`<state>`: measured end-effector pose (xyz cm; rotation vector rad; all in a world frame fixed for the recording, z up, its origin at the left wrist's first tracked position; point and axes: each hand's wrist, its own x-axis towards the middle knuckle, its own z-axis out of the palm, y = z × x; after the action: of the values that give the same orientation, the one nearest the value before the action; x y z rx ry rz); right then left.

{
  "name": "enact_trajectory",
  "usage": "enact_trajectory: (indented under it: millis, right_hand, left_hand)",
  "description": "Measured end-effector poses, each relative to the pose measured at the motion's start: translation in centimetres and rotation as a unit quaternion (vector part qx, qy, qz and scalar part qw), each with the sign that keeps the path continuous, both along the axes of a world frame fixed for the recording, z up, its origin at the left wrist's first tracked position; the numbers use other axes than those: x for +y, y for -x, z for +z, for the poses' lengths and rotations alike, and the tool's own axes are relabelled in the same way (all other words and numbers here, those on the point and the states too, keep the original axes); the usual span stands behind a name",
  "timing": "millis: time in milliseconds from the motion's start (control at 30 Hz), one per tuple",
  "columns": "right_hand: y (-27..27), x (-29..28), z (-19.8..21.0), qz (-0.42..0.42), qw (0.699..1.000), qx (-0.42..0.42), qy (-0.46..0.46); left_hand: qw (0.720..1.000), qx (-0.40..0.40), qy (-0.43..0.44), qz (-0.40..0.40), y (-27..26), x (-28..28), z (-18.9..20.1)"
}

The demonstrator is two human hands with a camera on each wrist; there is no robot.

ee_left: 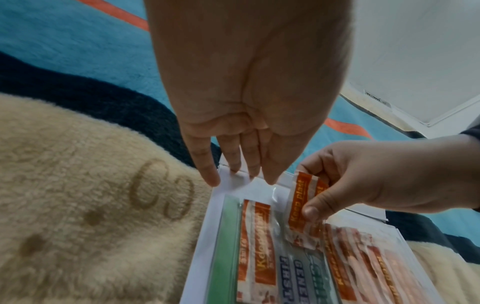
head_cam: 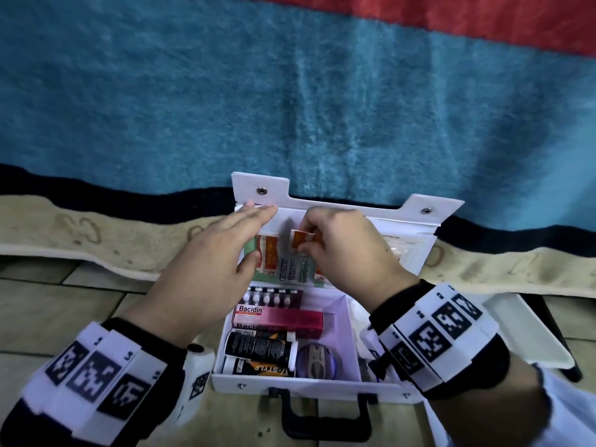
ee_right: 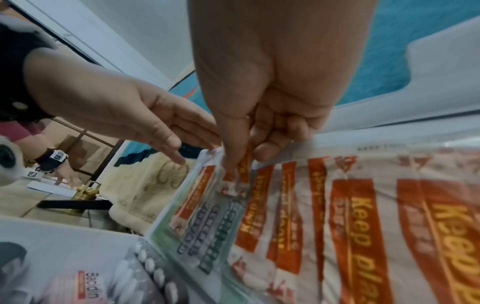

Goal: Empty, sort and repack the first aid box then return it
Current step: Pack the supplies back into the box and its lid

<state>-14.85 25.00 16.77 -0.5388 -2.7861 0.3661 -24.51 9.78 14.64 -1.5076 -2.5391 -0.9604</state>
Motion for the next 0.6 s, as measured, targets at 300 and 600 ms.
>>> enact_trajectory:
  millis: [300,600]
  right_hand:
    - [0.1,-1.2,0.3,0.022,0.993,0.016,-0.115]
    - [0.6,-1.8,0.3,0.054,0.986,-0.014,-0.159]
  left_hand:
    - [1.000,0.001,-0.002,-0.002,0.0,0.0,-0.1]
    - [1.000,0.019,0.001,-0.014,0.4,0.1,-0.2]
